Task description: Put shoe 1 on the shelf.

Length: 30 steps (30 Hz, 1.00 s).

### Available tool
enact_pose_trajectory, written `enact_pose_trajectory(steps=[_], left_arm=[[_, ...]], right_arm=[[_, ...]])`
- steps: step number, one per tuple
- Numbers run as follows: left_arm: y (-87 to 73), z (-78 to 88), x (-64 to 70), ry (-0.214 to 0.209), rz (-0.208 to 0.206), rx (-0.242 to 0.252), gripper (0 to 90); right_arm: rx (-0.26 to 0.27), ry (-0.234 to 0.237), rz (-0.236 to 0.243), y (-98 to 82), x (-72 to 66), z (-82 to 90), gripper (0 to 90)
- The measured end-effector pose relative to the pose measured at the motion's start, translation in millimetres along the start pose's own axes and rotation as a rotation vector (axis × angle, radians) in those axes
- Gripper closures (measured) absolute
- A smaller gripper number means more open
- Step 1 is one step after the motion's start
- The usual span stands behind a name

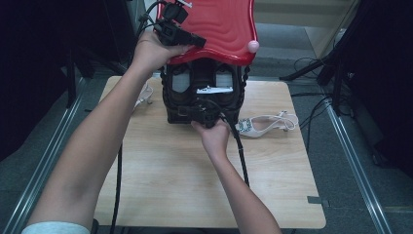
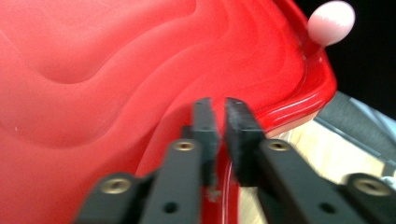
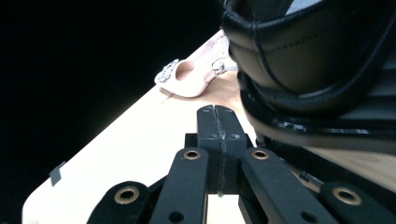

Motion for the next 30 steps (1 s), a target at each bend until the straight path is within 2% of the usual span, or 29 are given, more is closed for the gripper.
enact_pose_trajectory(steps=[1,3,5,7,10,11,14,19,25,28,30], left_arm=[[-0.5,0.6,1.6,0.001,0.011,-0.016,68.5],[-1.8,4.0,7.4,0.025,-0.010,-0.048,63.1],[-2.5,9.2,14.8,0.011,-0.012,-0.047,58.1],[-4.5,16.0,21.9,0.009,-0.028,-0.040,55.1],[-12.6,23.3,30.2,0.002,-0.035,-0.049,50.2],[-15.7,24.9,32.2,0.004,-0.039,-0.056,49.3],[-30.4,31.5,40.8,-0.005,-0.066,-0.068,46.9],[-54.2,42.8,48.4,-0.030,-0.071,-0.053,43.7],[-86.0,47.5,51.4,-0.053,-0.044,-0.041,42.5],[-102.9,46.5,53.5,-0.049,-0.052,-0.050,42.1],[-113.6,45.4,54.3,-0.046,-0.052,-0.054,41.9]], right_arm=[[0.010,0.005,0.005,-1.6,-0.5,4.2,90.0],[0.046,0.001,0.027,-5.2,-2.6,16.0,90.0],[0.035,0.011,0.032,-8.7,-3.4,22.5,90.0],[0.032,0.003,0.059,-13.3,-3.9,29.9,89.5],[0.065,-0.004,0.094,-19.9,-5.1,42.1,83.5],[0.060,0.004,0.098,-22.3,-5.1,45.5,80.9],[0.074,0.036,0.103,-30.0,-3.4,55.5,74.1],[0.064,0.057,0.095,-45.2,1.6,69.9,66.7],[0.022,0.028,0.124,-67.0,5.1,85.6,59.8],[-0.005,0.022,0.134,-77.8,6.9,90.1,56.6],[-0.011,0.025,0.124,-84.6,8.2,92.5,55.8]])
Point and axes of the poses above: each handheld gripper's, and its own axes: z roughly backward along the jaws, y roughly out of its top, x roughly to its right, the point moved 5 cm from there along -z, roughly forward along the jaws, and after that the axes turned 5 degrees about -y, right-handed, at the moved point
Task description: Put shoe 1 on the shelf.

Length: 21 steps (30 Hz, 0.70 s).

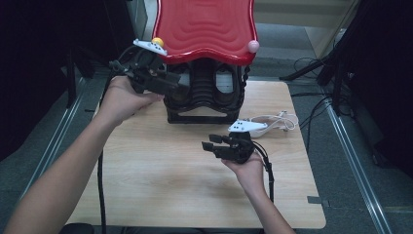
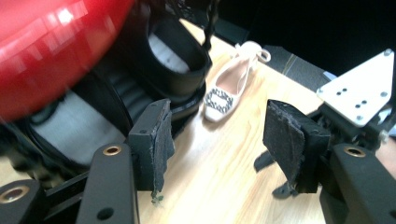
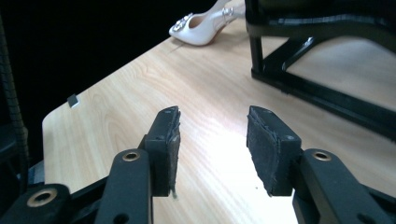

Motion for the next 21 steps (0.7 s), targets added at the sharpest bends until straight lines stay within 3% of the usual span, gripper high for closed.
enact_pose_trajectory(steps=[5,9,12,16,21], left_arm=[[-23.6,3.8,1.8,-0.026,0.013,0.006,40.5],[-41.0,7.5,2.3,-0.022,0.019,0.017,39.6],[-55.8,6.2,1.0,-0.015,0.028,0.020,39.0],[-80.4,-1.6,-2.2,0.001,0.037,0.004,38.1],[-112.2,-16.5,-6.2,-0.019,0.069,-0.002,38.2]], right_arm=[[-0.010,0.006,-0.012,-13.5,3.3,7.1,54.0],[-0.003,-0.003,0.003,-18.1,8.9,15.6,51.5],[-0.004,-0.006,-0.016,-24.8,13.9,22.2,50.9],[-0.007,-0.025,-0.026,-31.5,19.9,27.9,50.9],[0.022,-0.035,-0.049,-34.8,25.7,33.7,50.6]])
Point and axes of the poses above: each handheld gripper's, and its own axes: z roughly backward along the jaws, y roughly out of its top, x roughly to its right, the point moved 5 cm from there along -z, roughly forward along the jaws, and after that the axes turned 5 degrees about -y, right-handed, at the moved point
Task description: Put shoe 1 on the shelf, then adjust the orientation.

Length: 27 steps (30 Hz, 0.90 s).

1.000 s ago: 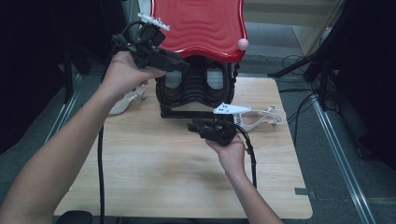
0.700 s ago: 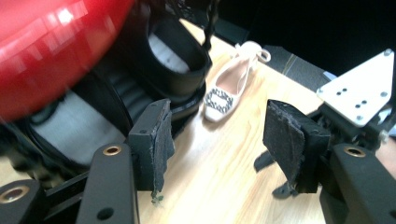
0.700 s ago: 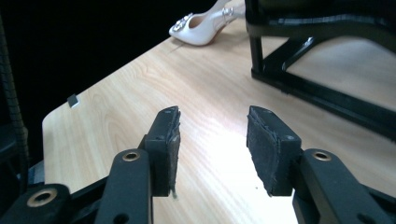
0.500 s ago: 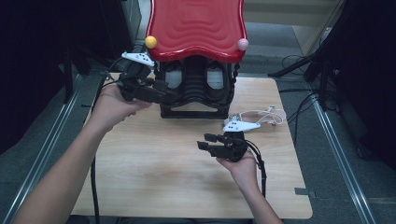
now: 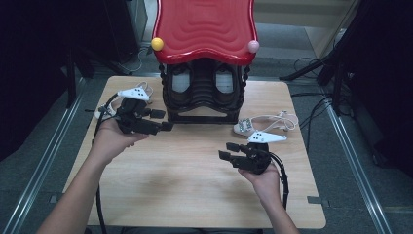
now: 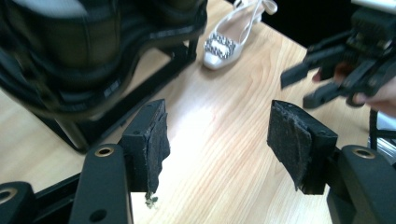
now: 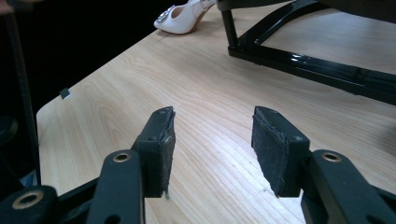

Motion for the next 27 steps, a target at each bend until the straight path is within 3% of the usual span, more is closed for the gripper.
enact_pose_trajectory(steps=[6,10,11,13,16,22,27], left_arm=[[-31.0,-14.0,-5.7,-0.008,0.027,0.000,38.3],[-52.0,-20.6,-12.0,-0.007,0.046,0.014,39.7],[-57.4,-22.1,-15.4,0.002,0.048,-0.013,40.3],[-65.3,-21.3,-20.7,0.021,0.041,0.003,44.8],[-74.0,-19.3,-28.4,0.013,0.092,0.027,50.7],[-86.8,-17.9,-40.4,0.056,0.107,0.006,61.2],[-97.7,-17.7,-50.4,0.066,0.121,-0.008,68.0]], right_arm=[[0.008,-0.031,-0.022,-3.0,8.4,3.9,49.4],[-0.030,-0.060,-0.007,-8.2,12.2,1.4,48.8],[-0.033,-0.063,-0.004,-8.7,12.8,0.8,48.8],[-0.039,-0.060,-0.011,-10.0,13.0,0.0,48.8],[-0.041,-0.067,-0.002,-10.6,13.3,0.0,48.8],[-0.040,-0.071,-0.001,-10.4,14.7,0.5,48.8],[-0.048,-0.073,-0.003,-11.3,15.3,-0.1,48.7]])
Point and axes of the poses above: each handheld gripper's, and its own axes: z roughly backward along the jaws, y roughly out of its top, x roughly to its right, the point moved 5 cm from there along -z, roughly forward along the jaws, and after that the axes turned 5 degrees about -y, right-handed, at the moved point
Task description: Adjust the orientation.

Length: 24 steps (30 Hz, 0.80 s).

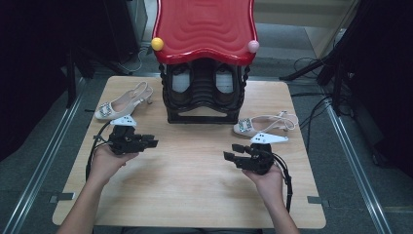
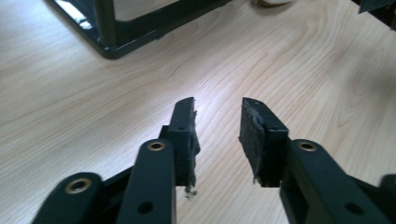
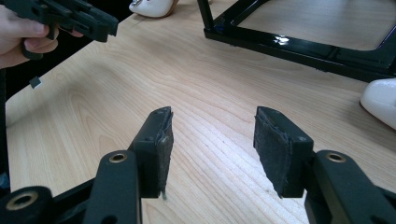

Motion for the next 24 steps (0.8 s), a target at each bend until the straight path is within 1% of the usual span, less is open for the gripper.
enact_pose_trajectory(steps=[1,3,4,5,6,8,11,13,16,17,20,22,24], left_arm=[[-2.3,0.1,-4.1,0.011,0.007,0.000,69.5],[-5.7,1.4,-11.9,0.009,0.043,-0.003,69.8],[-7.0,2.1,-15.4,0.016,0.056,0.002,70.3],[-8.0,2.7,-17.7,0.014,0.063,0.003,71.2],[-9.5,3.7,-22.4,0.031,0.066,0.002,72.1],[-11.8,5.8,-30.1,0.043,0.074,0.004,74.9],[-15.9,10.0,-43.2,0.076,0.093,0.010,80.3],[-17.2,13.6,-51.9,0.089,0.107,0.026,84.6],[-18.2,20.4,-69.7,0.104,0.149,0.058,87.6],[-18.3,22.1,-75.2,0.109,0.159,0.061,87.7],[-20.2,23.2,-92.3,0.159,0.182,0.067,87.3],[-21.6,23.6,-103.6,0.177,0.191,0.068,87.5],[-21.8,23.7,-113.4,0.197,0.211,0.071,87.8]], right_arm=[[-0.001,-0.002,0.002,-0.2,0.0,-0.1,48.7],[-0.001,-0.003,0.009,-0.2,-0.2,-0.3,48.6],[-0.003,-0.003,0.010,-0.3,-0.1,-0.5,48.6],[-0.005,-0.003,0.010,-0.4,0.0,-0.7,48.6],[-0.006,-0.001,0.010,-0.4,0.0,-0.8,48.6],[-0.010,-0.003,0.007,-0.9,0.1,-1.2,48.6],[-0.015,-0.005,0.006,-1.8,0.3,-1.5,48.6],[-0.008,-0.003,0.004,-2.3,0.2,-1.6,48.6],[-0.011,-0.009,0.011,-2.8,0.5,-2.1,48.7],[-0.009,-0.008,0.010,-2.7,0.4,-2.2,48.8],[-0.019,-0.009,0.009,-4.6,-0.3,-2.9,49.1],[-0.023,-0.012,0.017,-6.7,-1.0,-2.9,49.2],[-0.026,-0.019,0.019,-8.7,-1.9,-1.5,49.2]])
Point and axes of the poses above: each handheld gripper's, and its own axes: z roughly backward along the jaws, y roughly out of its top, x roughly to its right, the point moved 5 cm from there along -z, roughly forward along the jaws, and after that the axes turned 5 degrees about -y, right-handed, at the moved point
